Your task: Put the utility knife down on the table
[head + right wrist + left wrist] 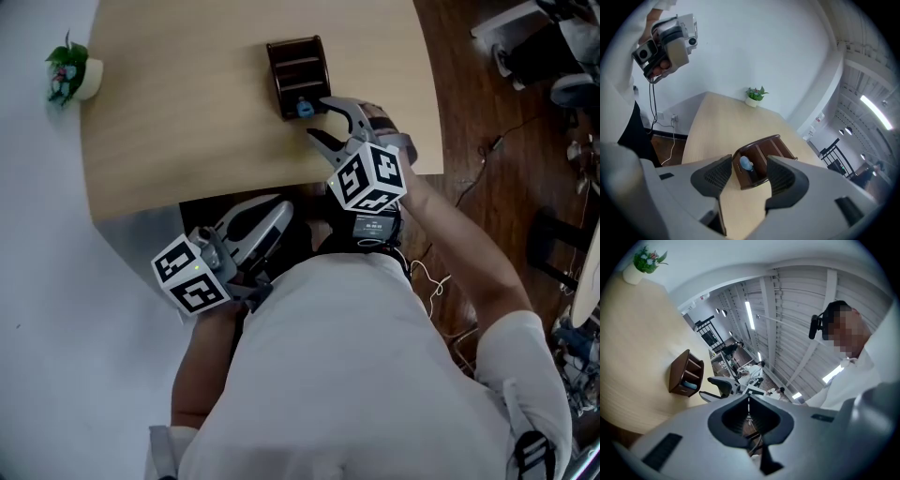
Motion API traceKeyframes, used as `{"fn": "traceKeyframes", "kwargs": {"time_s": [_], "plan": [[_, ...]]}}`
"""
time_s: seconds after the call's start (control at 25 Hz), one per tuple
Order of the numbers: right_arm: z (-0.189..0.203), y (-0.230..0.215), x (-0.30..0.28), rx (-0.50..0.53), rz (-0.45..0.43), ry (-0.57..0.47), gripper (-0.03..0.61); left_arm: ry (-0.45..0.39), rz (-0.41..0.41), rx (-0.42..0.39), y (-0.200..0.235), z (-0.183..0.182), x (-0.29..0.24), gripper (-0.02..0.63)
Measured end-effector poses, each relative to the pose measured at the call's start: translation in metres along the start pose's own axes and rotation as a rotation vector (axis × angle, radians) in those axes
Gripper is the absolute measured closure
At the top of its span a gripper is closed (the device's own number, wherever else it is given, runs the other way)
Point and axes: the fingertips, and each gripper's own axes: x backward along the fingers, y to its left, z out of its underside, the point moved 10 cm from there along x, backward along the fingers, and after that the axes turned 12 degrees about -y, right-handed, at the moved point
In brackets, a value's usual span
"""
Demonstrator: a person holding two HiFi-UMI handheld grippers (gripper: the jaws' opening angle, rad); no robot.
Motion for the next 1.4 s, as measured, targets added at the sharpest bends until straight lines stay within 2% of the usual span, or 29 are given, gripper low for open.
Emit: {"fn": "traceKeyframes", "kwargs": {"time_s": [0.24,0.52,0.76,0.92,1.0,1.28,1.4], "plan": [[-0.006,-0.002,0.033,-0.089,0.074,-0.010,0.365,0.027,0.032,-0.013,-0.001,-0.003,-0.002,0.611],[-0.020,0.006,0.078,-0.335,0.185,-0.053,0.365,0.059,0.072,-0.034,-0.005,-0.005,0.000,0.611],[-0.035,0.023,0.118,-0.470,0.261,-0.090,0.369,0.075,0.118,-0.065,-0.013,-0.006,0.003,0.611],[-0.041,0.029,0.144,-0.631,0.325,-0.119,0.527,0.080,0.136,-0.082,-0.019,-0.009,0.008,0.611],[-0.038,0.028,0.153,-0.703,0.350,-0.130,0.572,0.083,0.138,-0.086,-0.019,-0.011,0.005,0.611],[-0.049,0.039,0.178,-0.888,0.391,-0.238,0.578,0.104,0.178,-0.112,-0.027,-0.009,0.009,0.611],[-0.053,0.037,0.184,-0.898,0.420,-0.261,0.578,0.114,0.192,-0.108,-0.026,-0.009,0.008,0.611]]}}
